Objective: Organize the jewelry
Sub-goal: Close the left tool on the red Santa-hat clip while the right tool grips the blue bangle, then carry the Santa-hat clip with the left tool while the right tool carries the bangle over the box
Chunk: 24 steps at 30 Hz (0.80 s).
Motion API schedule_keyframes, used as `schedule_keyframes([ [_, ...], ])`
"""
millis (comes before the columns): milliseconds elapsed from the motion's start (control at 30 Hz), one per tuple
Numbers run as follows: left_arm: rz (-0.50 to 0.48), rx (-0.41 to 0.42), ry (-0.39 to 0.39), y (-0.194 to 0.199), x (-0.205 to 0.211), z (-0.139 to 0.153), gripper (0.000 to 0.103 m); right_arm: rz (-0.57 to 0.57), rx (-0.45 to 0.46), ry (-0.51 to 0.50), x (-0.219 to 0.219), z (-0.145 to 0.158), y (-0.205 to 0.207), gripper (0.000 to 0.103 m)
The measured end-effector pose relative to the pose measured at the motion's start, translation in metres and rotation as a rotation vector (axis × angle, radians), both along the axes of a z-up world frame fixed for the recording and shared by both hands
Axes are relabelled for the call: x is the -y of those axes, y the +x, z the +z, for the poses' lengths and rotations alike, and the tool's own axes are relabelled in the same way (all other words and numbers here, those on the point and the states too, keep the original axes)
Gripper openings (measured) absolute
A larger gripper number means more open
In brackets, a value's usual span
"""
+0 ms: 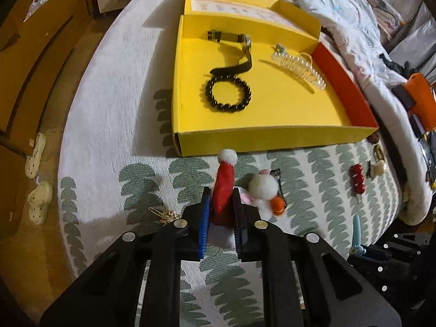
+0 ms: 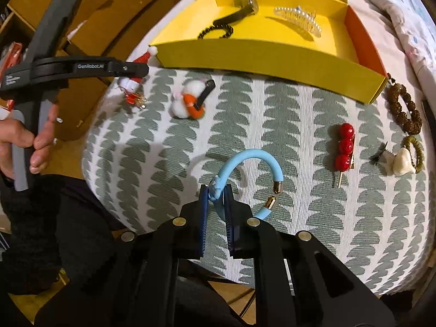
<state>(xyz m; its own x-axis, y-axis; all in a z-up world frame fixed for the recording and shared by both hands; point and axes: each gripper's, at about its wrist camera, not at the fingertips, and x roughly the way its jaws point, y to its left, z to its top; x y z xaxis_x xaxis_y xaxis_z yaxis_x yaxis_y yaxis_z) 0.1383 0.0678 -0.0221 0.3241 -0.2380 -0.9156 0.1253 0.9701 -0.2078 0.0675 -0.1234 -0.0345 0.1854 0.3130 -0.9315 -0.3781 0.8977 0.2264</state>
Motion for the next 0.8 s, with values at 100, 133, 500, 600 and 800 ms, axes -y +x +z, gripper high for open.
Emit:
schedule_keyframes([
  [100,0.019,0.028,-0.018,0.001,0.002,0.011,0.015,-0.011,0.021,0.037,0.009,0.013,-0.002,0.013],
  [133,0.017,0.036,-0.024,0.001,0.005,0.014,0.015,-0.017,0.03,0.05,0.012,0.017,0.001,0.013],
  [500,0.04,0.079,-0.128,0.044,0.019,0.047,0.015,-0.084,0.166,0.076,0.021,0.083,0.053,0.013],
  [600,0.042,0.064,-0.151,0.063,0.028,0.045,0.015,-0.102,0.168,0.069,0.021,0.087,0.079,0.013],
  [800,0.012,0.012,-0.15,0.095,0.06,0.029,0.015,-0.152,0.133,0.031,0.024,0.067,0.143,0.013],
])
